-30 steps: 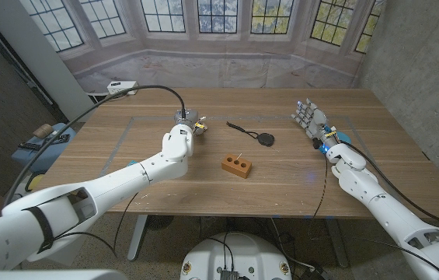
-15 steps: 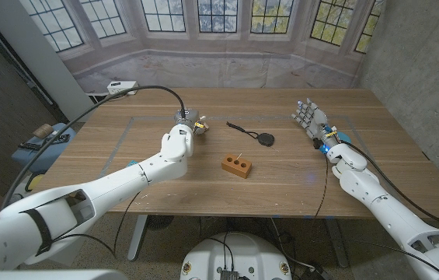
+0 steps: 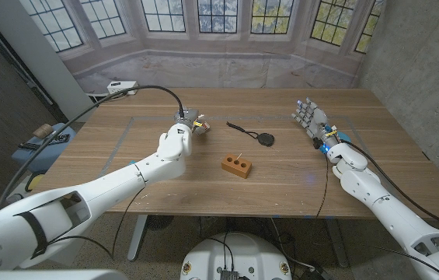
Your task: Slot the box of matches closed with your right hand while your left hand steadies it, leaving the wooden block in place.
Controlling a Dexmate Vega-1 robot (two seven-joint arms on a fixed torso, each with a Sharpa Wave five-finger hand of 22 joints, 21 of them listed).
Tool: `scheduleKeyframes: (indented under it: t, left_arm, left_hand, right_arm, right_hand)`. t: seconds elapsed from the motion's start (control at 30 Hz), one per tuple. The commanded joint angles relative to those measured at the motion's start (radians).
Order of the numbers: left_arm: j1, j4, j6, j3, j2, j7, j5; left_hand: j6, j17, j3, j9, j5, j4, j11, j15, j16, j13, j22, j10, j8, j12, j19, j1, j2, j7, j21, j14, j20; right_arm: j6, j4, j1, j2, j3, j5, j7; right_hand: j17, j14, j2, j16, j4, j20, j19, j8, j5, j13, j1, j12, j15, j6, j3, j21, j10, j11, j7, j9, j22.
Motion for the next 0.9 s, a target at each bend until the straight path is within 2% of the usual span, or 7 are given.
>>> scheduleKeyframes:
  t: [0.03,0.27,0.47,0.9]
  left_arm:
    - [0.016,-0.039,-0.026,-0.018,0.027,-0.009,-0.021]
    - [0.034,-0.062,-0.044,-0.036,0.048,-0.009,-0.030]
    - [0.053,-0.084,-0.082,-0.057,0.074,-0.008,-0.051]
    - [0.077,-0.107,-0.145,-0.096,0.098,-0.011,-0.077]
  left_hand:
    - [-0.002,0.000,-0.002,0.002,0.008,0.002,0.005,0.007,-0.001,-0.001,0.001,0.003,-0.003,-0.004,0.002,0.013,0.000,-0.001,-0.002,-0.004,0.003]
    - [-0.001,0.000,-0.003,0.002,0.009,0.003,0.004,0.007,-0.001,-0.001,0.001,0.004,-0.005,-0.005,0.003,0.014,0.001,0.000,-0.003,-0.005,0.003]
    - [0.001,0.000,-0.003,0.002,0.009,0.003,0.003,0.006,-0.001,-0.001,0.001,0.006,-0.005,-0.005,0.004,0.014,0.001,-0.001,-0.003,-0.004,0.001]
    - [0.005,0.000,-0.005,0.003,0.009,0.004,-0.001,0.004,-0.001,0.000,0.001,0.007,-0.006,-0.006,0.005,0.014,0.002,-0.004,-0.003,-0.003,0.000]
  right_arm:
    - [-0.013,-0.038,-0.015,-0.014,-0.007,-0.012,-0.022]
    - [-0.027,-0.075,-0.027,-0.034,-0.015,-0.033,-0.045]
    - [-0.048,-0.132,-0.042,-0.073,-0.032,-0.089,-0.094]
    - [-0.064,-0.202,-0.061,-0.109,-0.050,-0.148,-0.144]
  right_hand:
    - [0.002,-0.002,-0.004,0.005,-0.003,-0.004,0.003,-0.002,-0.001,0.003,-0.009,0.001,0.005,0.007,0.001,0.003,-0.002,0.007,-0.002,0.004,0.005]
    - [0.002,-0.002,-0.004,0.005,-0.004,-0.004,0.003,-0.002,-0.001,0.003,-0.009,0.001,0.004,0.006,0.001,0.003,-0.002,0.007,-0.002,0.004,0.005]
    - [0.002,-0.003,-0.004,0.005,-0.005,-0.004,0.003,-0.002,-0.001,0.003,-0.009,0.001,0.005,0.006,0.001,0.003,-0.002,0.007,-0.002,0.004,0.005]
    - [0.002,-0.004,-0.004,0.005,-0.008,-0.003,0.002,-0.002,-0.002,0.003,-0.009,0.001,0.005,0.008,0.001,0.003,-0.003,0.007,-0.003,0.004,0.005]
